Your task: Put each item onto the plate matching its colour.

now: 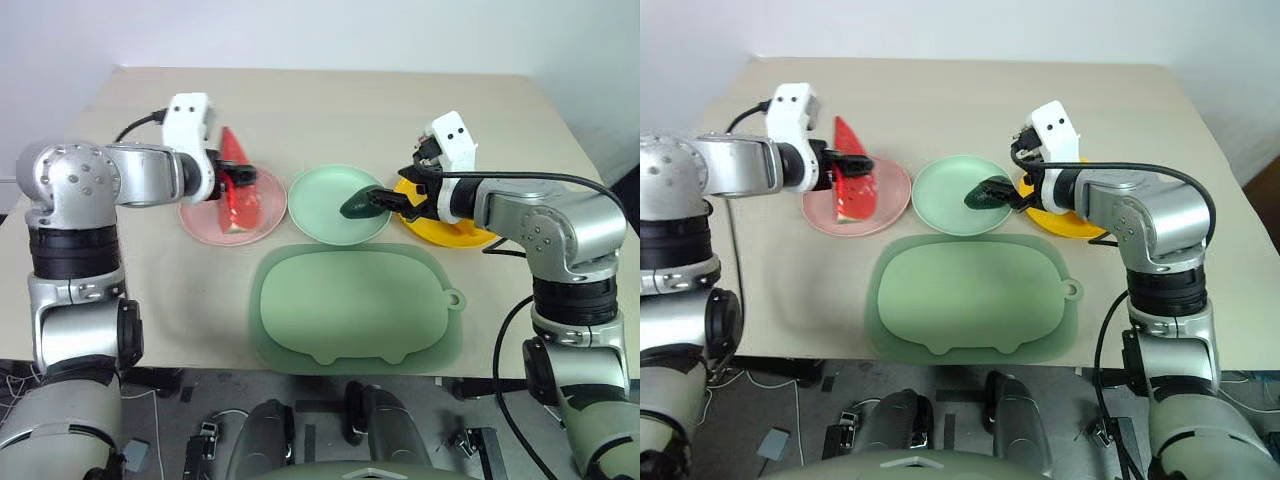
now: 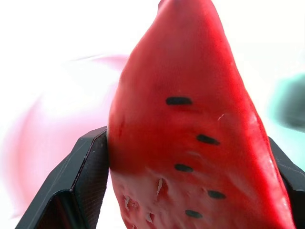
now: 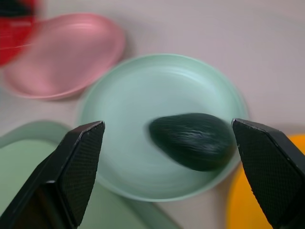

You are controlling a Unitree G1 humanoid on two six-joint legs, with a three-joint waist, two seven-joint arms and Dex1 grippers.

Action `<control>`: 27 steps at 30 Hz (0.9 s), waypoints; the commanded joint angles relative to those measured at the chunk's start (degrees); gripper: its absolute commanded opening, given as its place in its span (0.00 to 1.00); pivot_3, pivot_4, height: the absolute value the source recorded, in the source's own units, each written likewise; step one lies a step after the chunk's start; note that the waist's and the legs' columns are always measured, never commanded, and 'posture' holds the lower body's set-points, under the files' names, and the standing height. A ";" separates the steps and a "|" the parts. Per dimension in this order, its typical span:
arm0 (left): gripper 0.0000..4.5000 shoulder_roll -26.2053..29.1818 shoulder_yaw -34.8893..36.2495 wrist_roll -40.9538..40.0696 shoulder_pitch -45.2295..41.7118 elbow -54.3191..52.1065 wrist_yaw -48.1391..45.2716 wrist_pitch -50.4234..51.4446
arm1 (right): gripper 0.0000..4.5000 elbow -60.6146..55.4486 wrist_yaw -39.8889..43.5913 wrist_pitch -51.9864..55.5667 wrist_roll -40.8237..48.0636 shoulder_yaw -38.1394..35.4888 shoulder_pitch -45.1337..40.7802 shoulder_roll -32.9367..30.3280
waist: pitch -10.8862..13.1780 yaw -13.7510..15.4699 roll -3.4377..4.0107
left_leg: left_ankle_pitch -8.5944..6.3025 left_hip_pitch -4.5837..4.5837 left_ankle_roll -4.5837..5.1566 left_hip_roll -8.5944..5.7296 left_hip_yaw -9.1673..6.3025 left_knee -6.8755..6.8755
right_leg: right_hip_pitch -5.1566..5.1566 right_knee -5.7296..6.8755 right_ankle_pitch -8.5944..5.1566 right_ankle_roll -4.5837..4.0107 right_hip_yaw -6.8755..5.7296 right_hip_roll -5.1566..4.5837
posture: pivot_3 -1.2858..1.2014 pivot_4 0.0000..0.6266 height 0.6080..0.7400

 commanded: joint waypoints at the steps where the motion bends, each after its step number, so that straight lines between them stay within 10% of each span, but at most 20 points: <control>1: 0.77 -0.76 -1.40 8.83 -3.39 8.95 -5.14 -8.03 | 1.00 -4.59 0.70 0.78 2.20 -1.97 0.89 -0.86 | 0.00 0.15 -0.02 | 0.00 -0.03 0.00 -0.01 -0.01 0.04 | 0.00 0.00 0.00 0.00 -0.02 0.00 | 0.52 0.24 1.00; 14: 0.99 -5.80 2.70 18.91 -5.84 19.32 -18.41 -13.90 | 1.00 -9.93 -0.08 4.53 5.51 -6.30 5.96 -4.06 | 0.02 -0.10 -0.04 | -0.04 -0.11 0.07 0.01 -0.01 -0.01 | -0.03 -0.02 0.01 0.02 -0.08 -0.04 | 0.52 0.24 1.00; 27: 0.99 8.97 11.17 14.02 24.95 -28.27 -37.55 -16.39 | 1.00 -6.27 14.46 -12.55 5.54 -12.25 20.90 -16.68 | 0.04 -0.19 -0.06 | -0.05 0.01 0.07 0.12 -0.02 -0.01 | -0.10 -0.01 0.00 0.01 0.14 -0.05 | 0.52 0.24 1.00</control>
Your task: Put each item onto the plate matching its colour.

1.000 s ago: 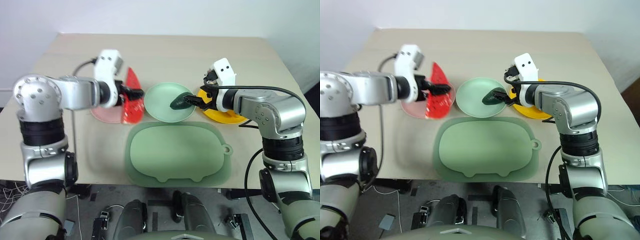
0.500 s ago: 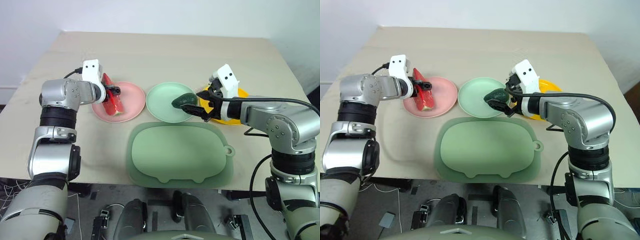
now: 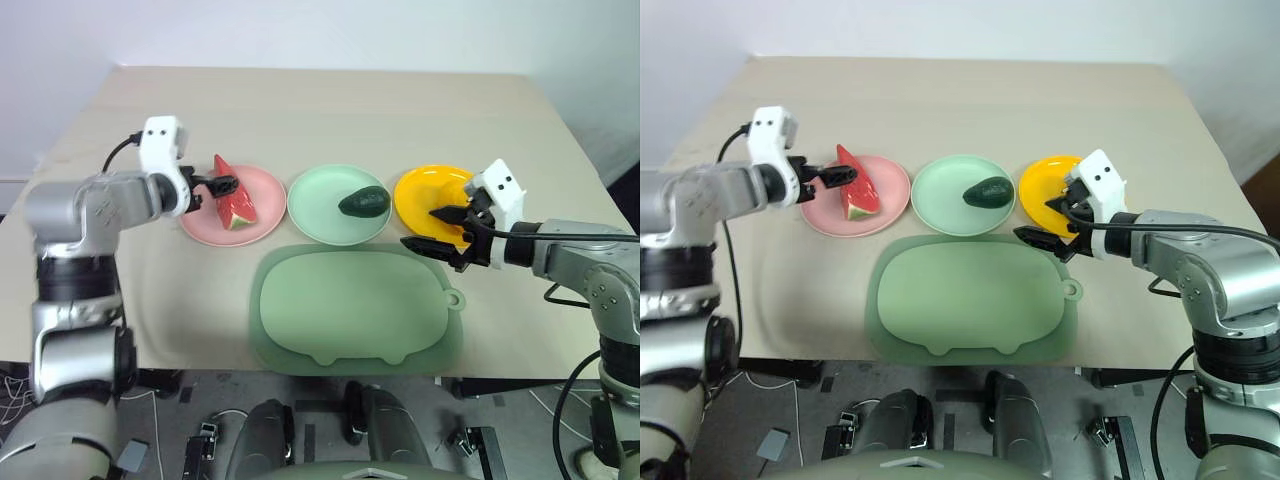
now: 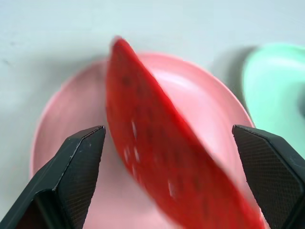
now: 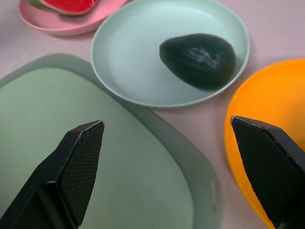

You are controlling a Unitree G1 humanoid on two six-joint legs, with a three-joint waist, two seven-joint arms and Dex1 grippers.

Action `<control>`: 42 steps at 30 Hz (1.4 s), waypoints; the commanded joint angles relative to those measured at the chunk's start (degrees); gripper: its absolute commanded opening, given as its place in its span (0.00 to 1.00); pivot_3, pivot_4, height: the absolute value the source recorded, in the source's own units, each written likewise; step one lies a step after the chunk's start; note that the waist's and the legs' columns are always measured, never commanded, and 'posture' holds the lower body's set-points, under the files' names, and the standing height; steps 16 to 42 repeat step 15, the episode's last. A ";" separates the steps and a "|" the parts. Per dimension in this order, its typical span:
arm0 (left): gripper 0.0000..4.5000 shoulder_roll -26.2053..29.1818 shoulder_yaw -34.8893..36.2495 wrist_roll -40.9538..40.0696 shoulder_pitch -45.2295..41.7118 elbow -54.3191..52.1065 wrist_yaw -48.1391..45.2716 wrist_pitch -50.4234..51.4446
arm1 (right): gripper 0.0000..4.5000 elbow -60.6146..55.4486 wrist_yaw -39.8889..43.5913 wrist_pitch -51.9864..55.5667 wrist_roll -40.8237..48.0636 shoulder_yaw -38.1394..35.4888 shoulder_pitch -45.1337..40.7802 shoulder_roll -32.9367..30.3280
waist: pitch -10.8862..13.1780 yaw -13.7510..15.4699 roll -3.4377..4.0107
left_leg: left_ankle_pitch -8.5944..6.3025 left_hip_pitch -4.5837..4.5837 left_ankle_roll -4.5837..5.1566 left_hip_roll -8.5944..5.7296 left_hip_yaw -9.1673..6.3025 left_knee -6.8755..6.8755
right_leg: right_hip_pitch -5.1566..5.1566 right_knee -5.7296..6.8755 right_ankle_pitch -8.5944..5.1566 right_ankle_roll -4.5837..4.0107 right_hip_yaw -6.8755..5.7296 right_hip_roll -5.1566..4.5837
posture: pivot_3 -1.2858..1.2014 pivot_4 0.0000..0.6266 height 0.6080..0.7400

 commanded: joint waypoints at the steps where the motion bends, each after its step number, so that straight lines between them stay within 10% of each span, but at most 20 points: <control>1: 0.99 4.41 4.77 -0.68 7.16 -12.05 -7.47 -8.45 | 1.00 1.22 4.17 -5.28 0.62 -4.29 2.48 -2.67 | 0.00 0.32 0.00 | 0.00 0.01 -0.01 -0.01 -0.01 0.02 | 0.01 0.02 0.00 -0.01 0.00 0.00 | 0.52 0.24 1.00; 6: 0.99 8.34 9.71 1.88 30.69 -27.16 -22.19 -25.38 | 1.00 -1.11 10.88 -15.62 1.43 -10.21 11.37 -3.42 | -0.01 1.20 0.02 | -0.14 -0.01 0.24 -0.02 0.00 0.02 | 0.04 -0.11 -0.04 -0.01 0.00 -0.03 | 0.52 0.24 1.00; 13: 0.99 3.29 7.21 4.45 39.86 -28.39 -20.66 -31.19 | 1.00 -3.51 14.70 -18.35 2.59 -14.64 21.01 -5.56 | -0.02 2.47 0.01 | -0.22 0.06 0.39 -0.01 -0.09 0.09 | 0.16 -0.14 -0.25 0.03 -0.05 0.00 | 0.52 0.24 1.00; 42: 0.99 1.59 5.93 4.47 40.41 -27.96 -20.93 -33.12 | 1.00 -3.88 14.45 -17.94 3.52 -15.51 21.58 -5.92 | -0.03 2.53 0.03 | -0.23 0.07 0.40 -0.01 -0.06 0.08 | 0.14 -0.13 -0.24 0.04 0.00 0.01 | 0.52 0.24 1.00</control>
